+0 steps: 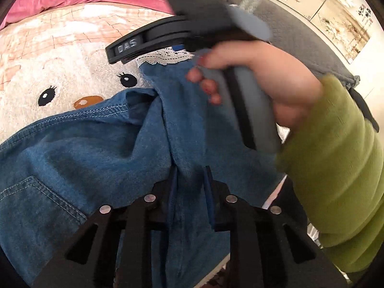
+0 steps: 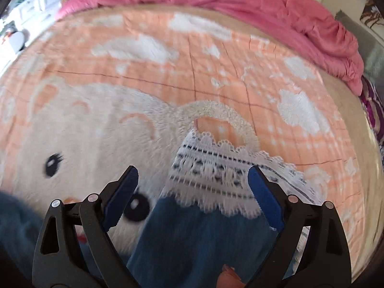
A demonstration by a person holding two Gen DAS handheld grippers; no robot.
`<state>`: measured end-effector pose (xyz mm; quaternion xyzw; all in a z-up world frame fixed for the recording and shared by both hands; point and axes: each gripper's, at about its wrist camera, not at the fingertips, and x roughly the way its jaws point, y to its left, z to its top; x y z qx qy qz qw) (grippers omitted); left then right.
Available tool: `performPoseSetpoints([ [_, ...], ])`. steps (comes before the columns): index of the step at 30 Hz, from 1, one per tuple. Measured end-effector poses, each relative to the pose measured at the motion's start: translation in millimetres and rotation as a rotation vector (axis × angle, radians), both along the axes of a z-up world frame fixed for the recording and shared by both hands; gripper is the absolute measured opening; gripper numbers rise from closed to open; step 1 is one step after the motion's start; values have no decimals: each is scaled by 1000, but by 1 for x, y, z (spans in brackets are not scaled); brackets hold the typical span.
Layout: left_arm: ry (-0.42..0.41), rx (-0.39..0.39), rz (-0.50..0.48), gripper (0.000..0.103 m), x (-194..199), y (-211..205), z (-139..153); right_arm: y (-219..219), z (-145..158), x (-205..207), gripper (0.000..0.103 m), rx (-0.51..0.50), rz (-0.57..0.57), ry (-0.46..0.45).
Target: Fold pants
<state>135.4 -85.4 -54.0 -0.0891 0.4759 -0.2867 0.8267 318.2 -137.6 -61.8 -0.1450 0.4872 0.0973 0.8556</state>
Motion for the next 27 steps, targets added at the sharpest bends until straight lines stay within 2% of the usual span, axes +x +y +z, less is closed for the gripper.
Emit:
performPoseSetpoints([
  [3,-9,20,-3,21,2,-4,0,3,-13,8,64,-50,22,10],
  [5,-12,20,-4,22,3,-3,1,1,-12,5,26,-15,41,9],
  [6,-11,21,-2,23,4,-3,2,-1,-8,2,15,-9,44,-7],
  [7,-12,22,0,28,4,-2,2,-3,-5,-2,8,-5,54,-26],
  [9,-18,23,4,39,6,-2,2,-14,5,-11,7,35,50,-55],
  [12,-33,21,9,54,6,-5,4,-48,26,-25,7,218,-9,-64],
  [13,-48,30,13,56,6,-7,5,-59,33,-30,7,266,-29,-74],
  [17,-83,53,5,56,5,-14,5,-116,62,-58,7,444,-126,-121],
  [18,-88,58,1,52,5,-17,6,-130,66,-65,7,477,-152,-128],
  [19,-92,62,-5,43,4,-18,6,-143,70,-73,7,503,-174,-132],
  [21,-119,68,-33,33,0,-25,9,-163,75,-85,7,528,-207,-150],
  [23,-159,84,-69,31,-7,-29,20,-181,76,-104,7,542,-243,-163],
  [27,-181,106,-140,4,-17,-32,15,-208,69,-127,7,608,-292,-142],
])
